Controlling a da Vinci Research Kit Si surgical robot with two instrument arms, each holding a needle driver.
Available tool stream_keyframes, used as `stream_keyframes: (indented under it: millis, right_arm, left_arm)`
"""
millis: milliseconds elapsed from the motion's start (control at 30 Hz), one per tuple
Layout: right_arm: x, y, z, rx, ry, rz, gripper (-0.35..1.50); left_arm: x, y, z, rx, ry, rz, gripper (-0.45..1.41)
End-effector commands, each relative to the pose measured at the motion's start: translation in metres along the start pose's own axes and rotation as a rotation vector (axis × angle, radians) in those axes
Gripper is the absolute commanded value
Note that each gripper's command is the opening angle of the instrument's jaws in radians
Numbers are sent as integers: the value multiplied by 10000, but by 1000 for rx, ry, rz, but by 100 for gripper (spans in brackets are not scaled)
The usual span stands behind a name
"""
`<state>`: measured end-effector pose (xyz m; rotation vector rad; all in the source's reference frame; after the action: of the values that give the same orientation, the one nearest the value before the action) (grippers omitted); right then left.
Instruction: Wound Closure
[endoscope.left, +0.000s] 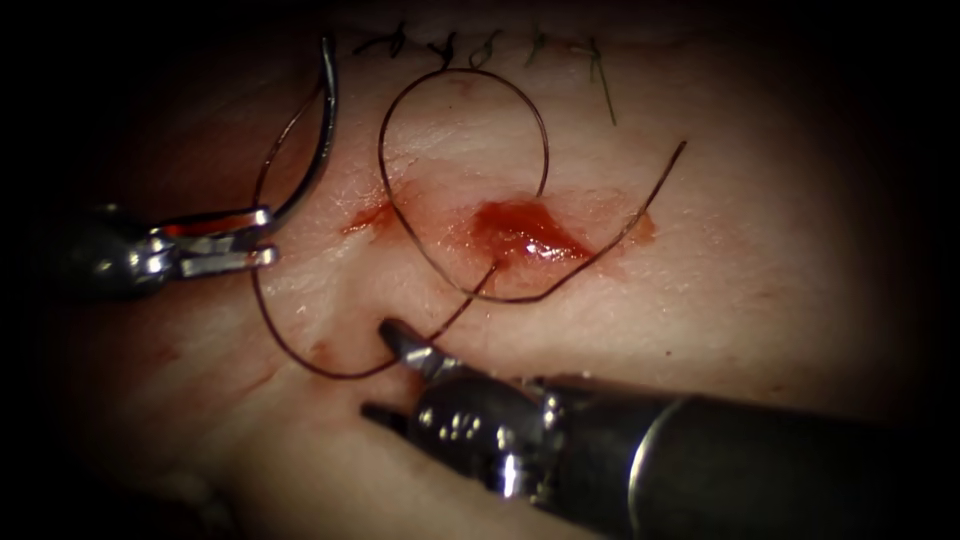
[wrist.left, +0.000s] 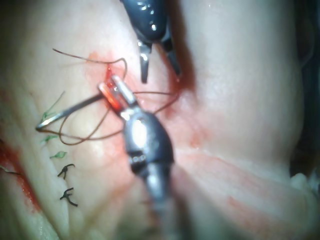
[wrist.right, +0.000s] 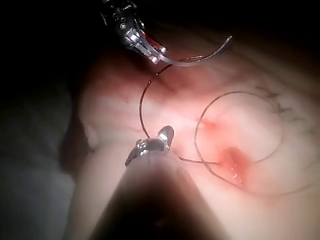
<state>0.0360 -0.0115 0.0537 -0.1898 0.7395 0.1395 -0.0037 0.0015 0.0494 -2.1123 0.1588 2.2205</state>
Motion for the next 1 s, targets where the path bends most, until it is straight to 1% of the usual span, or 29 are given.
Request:
stream_keyframes:
  millis: [33,133,200,333,400,500,600,767,1000]
  right_arm:
    - [-13,0,3,-7,-17,-12,147]
    - [-30,3,-1,-13,-41,-31,147]
    - [-42,4,2,-4,-59,-44,147]
    - [-62,9,20,-26,-95,-69,147]
    - [-73,16,31,-48,-119,-80,147]
    - [-85,27,42,-67,-142,-92,147]
    - [-93,31,52,-81,-157,-112,147]
    - [-96,27,64,-86,-158,-135,147]
    - [-84,23,75,-88,-119,-173,147]
  left_arm:
    - [-5,3,4,-5,4,-2,-45]
    - [-5,2,2,-5,4,-3,-45]
    - [-5,1,1,-5,4,-3,-45]
    - [-5,1,1,-5,4,-3,-45]
    - [-5,2,1,-5,4,-3,-45]
    - [-5,2,1,-5,3,-3,-45]
    - [-5,2,1,-5,3,-4,-45]
    - [-4,2,1,-5,4,-4,-45]
    - [-4,2,1,-5,4,-4,-45]
